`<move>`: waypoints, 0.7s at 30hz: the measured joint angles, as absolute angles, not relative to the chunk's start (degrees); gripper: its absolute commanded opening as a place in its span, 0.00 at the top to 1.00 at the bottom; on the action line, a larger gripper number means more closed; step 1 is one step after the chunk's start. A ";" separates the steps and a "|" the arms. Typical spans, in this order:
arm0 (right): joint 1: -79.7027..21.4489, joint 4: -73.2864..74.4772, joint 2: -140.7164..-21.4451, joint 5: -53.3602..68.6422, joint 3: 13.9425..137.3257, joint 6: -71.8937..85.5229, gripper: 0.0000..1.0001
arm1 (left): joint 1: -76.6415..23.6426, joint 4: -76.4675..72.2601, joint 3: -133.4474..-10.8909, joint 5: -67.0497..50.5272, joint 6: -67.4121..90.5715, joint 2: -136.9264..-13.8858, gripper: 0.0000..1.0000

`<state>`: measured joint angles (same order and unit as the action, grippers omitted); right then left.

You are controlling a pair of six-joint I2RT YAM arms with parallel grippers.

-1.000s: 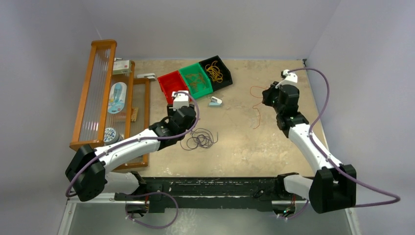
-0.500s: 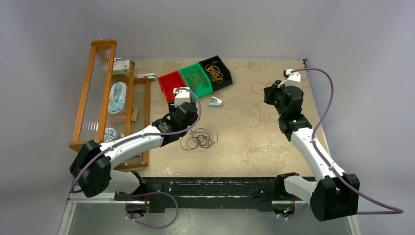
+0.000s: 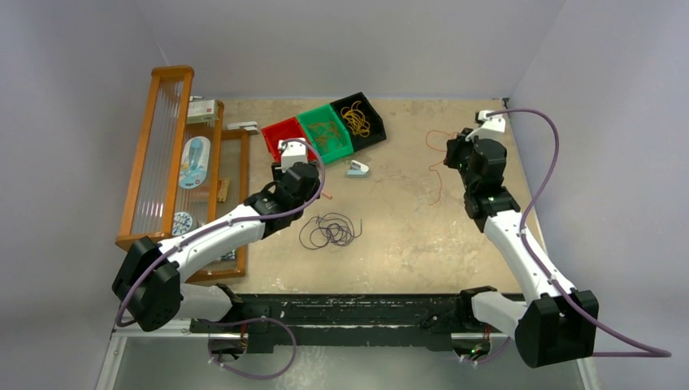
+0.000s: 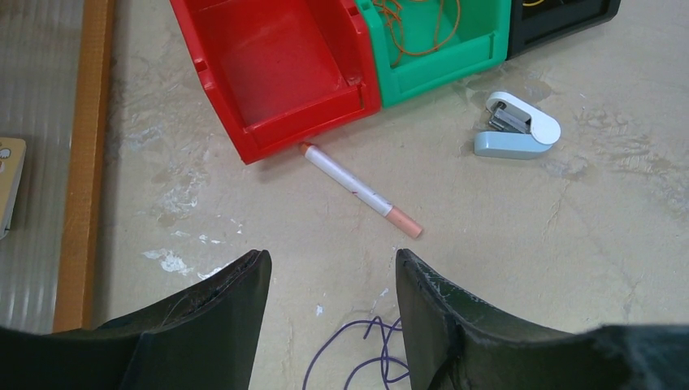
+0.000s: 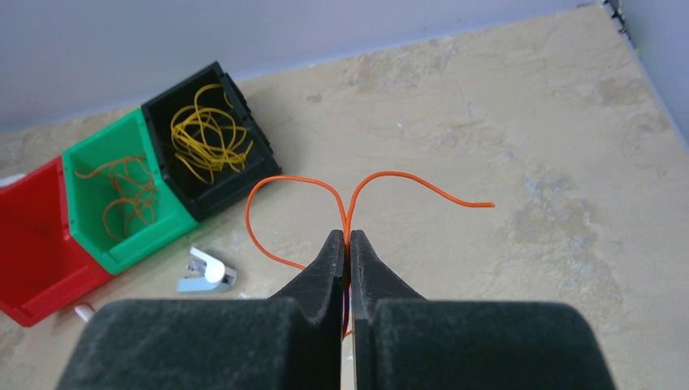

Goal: Untangle the cables

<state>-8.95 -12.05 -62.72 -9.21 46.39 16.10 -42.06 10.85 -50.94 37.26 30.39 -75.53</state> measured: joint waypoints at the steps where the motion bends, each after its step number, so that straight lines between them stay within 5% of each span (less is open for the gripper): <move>1: -8.95 -11.90 -62.76 -9.61 47.11 15.99 1.00 | -42.00 10.87 -50.94 37.12 30.39 -75.50 0.42; 21: -8.95 -13.47 -66.74 -11.86 53.87 13.21 1.00 | -41.52 11.42 -50.94 36.18 30.87 -74.11 0.42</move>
<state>-8.95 -13.47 -66.74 -11.86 53.87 13.21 -41.52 11.42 -50.94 36.18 30.87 -74.11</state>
